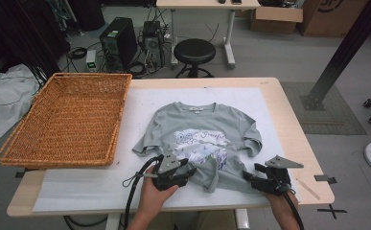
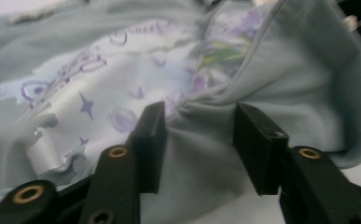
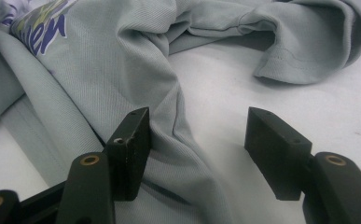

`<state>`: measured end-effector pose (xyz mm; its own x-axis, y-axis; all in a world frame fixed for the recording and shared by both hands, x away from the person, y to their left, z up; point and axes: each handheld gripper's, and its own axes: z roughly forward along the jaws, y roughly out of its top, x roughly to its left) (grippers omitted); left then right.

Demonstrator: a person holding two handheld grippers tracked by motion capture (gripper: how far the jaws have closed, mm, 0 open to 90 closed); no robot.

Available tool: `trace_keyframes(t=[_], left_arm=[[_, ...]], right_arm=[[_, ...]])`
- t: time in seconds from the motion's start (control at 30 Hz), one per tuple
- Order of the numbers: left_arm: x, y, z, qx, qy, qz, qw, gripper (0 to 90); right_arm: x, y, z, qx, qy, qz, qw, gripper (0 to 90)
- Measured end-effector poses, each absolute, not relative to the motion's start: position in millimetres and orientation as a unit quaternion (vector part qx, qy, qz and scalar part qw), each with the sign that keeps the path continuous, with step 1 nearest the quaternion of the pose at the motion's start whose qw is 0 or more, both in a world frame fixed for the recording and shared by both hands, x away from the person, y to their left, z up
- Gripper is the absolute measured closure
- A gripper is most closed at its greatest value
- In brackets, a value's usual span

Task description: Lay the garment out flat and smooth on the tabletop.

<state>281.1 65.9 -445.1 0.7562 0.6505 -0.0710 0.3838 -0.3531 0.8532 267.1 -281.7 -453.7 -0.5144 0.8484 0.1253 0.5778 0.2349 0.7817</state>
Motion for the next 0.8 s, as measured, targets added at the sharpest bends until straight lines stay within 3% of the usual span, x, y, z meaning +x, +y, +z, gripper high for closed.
trace_keyframes(t=[0.1, 0.13, 0.27, 0.37, 0.43, 0.5, 0.67, 0.8], left_arm=[[285, 65, -445, 0.804, 0.359, 0.146, 0.451, 84.7], [286, 65, -446, 0.801, 0.373, 0.138, 0.447, 88.5], [284, 65, -444, 0.792, 0.399, 0.138, 0.441, 89.9], [274, 78, -439, 0.78, 0.412, 0.134, 0.451, 90.0], [265, 94, -437, 0.762, 0.429, 0.13, 0.468, 90.0], [257, 112, -435, 0.741, 0.444, 0.126, 0.487, 90.0], [240, 148, -427, 0.71, 0.466, 0.148, 0.506, 90.0], [234, 168, -430, 0.696, 0.489, 0.156, 0.502, 90.0]], right_arm=[[267, -281, -454, 0.464, 0.769, 0.407, 0.166, 40.7], [267, -281, -454, 0.465, 0.768, 0.407, 0.165, 40.8], [266, -281, -454, 0.468, 0.765, 0.409, 0.167, 41.7], [263, -283, -452, 0.473, 0.76, 0.412, 0.169, 49.6], [260, -284, -451, 0.47, 0.762, 0.412, 0.169, 64.1], [256, -282, -452, 0.457, 0.778, 0.396, 0.174, 86.6], [242, -299, -433, 0.472, 0.73, 0.458, 0.186, 87.4], [238, -310, -421, 0.493, 0.732, 0.413, 0.224, 87.4]])
